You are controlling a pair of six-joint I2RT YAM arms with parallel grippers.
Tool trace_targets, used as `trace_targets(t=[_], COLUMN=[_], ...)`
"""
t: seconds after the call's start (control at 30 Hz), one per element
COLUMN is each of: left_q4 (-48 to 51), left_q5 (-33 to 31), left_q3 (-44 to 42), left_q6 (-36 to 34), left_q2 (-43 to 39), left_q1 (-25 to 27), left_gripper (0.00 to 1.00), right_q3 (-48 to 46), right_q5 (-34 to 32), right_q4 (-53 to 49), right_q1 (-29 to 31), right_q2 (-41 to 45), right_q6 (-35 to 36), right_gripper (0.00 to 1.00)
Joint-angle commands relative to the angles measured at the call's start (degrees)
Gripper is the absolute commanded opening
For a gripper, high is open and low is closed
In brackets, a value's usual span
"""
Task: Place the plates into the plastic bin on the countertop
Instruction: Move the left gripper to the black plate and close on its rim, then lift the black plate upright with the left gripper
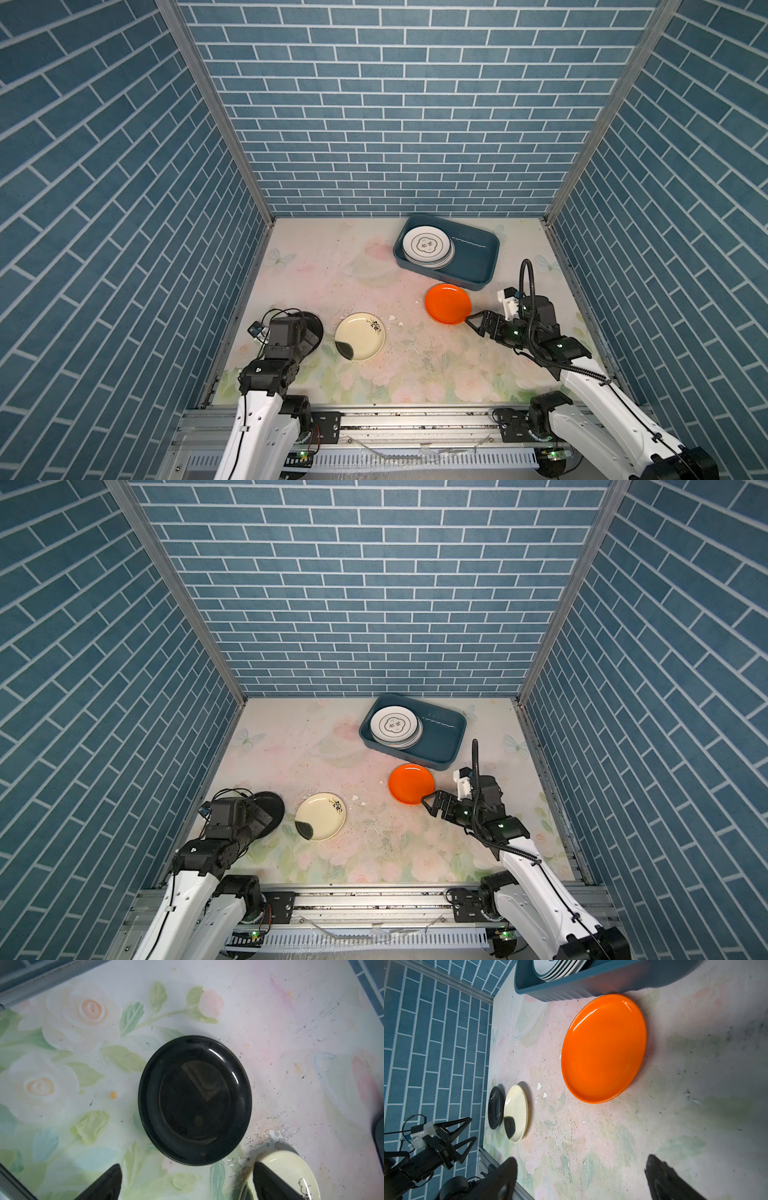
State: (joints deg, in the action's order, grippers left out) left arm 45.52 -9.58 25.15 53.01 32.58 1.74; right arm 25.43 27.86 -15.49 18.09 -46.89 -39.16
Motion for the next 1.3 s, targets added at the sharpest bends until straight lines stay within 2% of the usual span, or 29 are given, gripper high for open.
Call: trace_targets(t=[0.0, 0.1, 0.4, 0.63, 1.27], left_q4=[-3.4, -6.0, -12.3, -18.6, -30.2], left_q5=[5.2, 7.4, 7.9, 8.9, 7.7], left_q3=[-2.7, -4.0, -5.5, -6.9, 1.9], left_q6=[2.7, 3.2, 4.0, 5.1, -4.4], left_q2=[1.9, 3.6, 9.4, 13.4, 34.4], left_q1=[-2.2, -3.5, -5.3, -6.7, -9.9], left_gripper=[1.00, 1.00, 0.99, 0.94, 0.97], right_q3=[1.6, 1.9, 1.9, 2.0, 2.6], right_q5=[0.4, 0.3, -0.4, -0.6, -1.8], right_q4=[-2.2, -2.9, -3.9, -4.2, -7.9], right_q1=[-0.1, -0.1, -0.2, -0.3, -1.0], right_q2=[0.9, 1.0, 0.9, 0.7, 2.1], right_q6=[0.5, 0.8, 1.2, 1.3, 2.9], right_gripper=[0.96, 0.96, 0.95, 0.95, 0.95])
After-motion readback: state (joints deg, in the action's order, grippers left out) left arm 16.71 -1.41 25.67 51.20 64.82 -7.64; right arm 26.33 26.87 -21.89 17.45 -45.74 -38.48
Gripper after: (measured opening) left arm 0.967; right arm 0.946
